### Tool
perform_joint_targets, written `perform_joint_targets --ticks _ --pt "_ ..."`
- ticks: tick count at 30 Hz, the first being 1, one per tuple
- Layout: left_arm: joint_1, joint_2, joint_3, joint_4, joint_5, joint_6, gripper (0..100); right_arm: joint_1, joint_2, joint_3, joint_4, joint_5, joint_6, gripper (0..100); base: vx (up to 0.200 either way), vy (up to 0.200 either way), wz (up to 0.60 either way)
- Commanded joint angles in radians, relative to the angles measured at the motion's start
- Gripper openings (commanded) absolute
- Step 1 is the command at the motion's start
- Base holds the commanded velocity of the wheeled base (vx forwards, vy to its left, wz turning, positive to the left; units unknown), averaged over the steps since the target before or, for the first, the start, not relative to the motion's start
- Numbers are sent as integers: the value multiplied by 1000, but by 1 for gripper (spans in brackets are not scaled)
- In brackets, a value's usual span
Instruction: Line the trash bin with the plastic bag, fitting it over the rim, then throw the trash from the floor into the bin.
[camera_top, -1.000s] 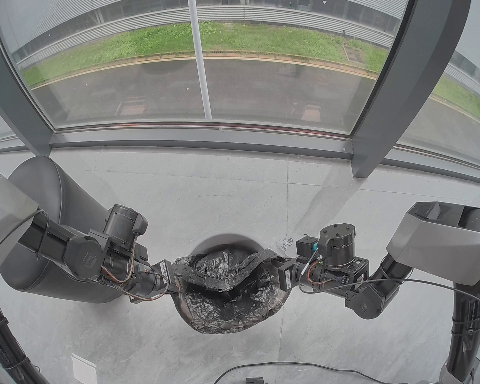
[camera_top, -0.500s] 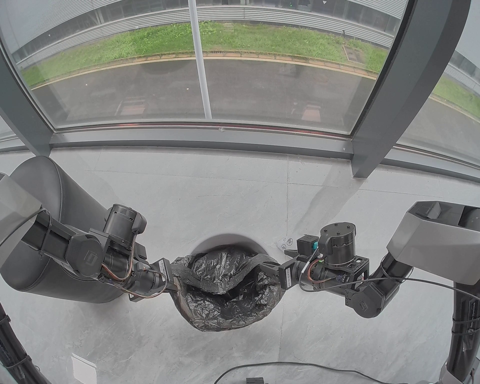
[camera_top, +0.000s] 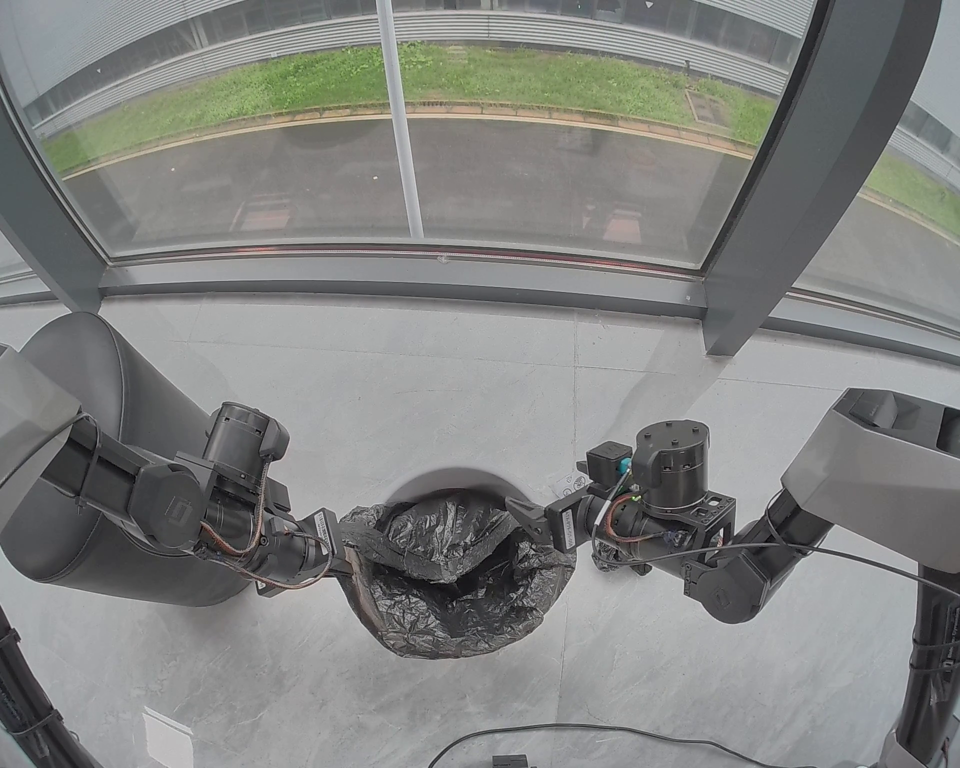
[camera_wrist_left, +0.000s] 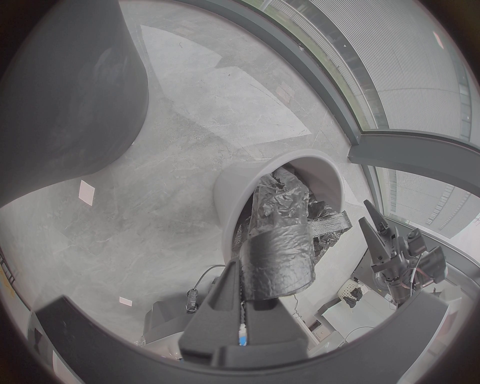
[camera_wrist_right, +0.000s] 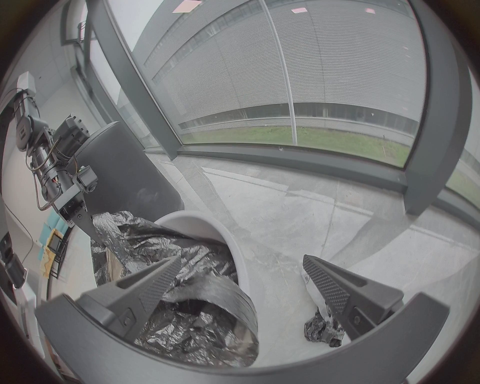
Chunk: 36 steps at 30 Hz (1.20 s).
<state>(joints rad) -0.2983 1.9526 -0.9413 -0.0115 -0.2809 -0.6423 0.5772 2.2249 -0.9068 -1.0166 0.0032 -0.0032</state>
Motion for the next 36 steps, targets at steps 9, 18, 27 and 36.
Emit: perform_joint_targets --ticks 9,18,27,36 --pt "2 -3 1 -2 0 -2 0 115 -70 -86 176 -17 -113 100 0 0 0" --pt "2 -7 1 -2 0 -2 0 196 7 -165 243 -29 -161 100 0 0 0" --pt "2 -7 2 -2 0 -2 0 202 98 -199 242 -80 -219 100 0 0 0" --pt "2 -7 1 -2 0 -2 0 208 116 -208 242 -118 -233 100 0 0 0"
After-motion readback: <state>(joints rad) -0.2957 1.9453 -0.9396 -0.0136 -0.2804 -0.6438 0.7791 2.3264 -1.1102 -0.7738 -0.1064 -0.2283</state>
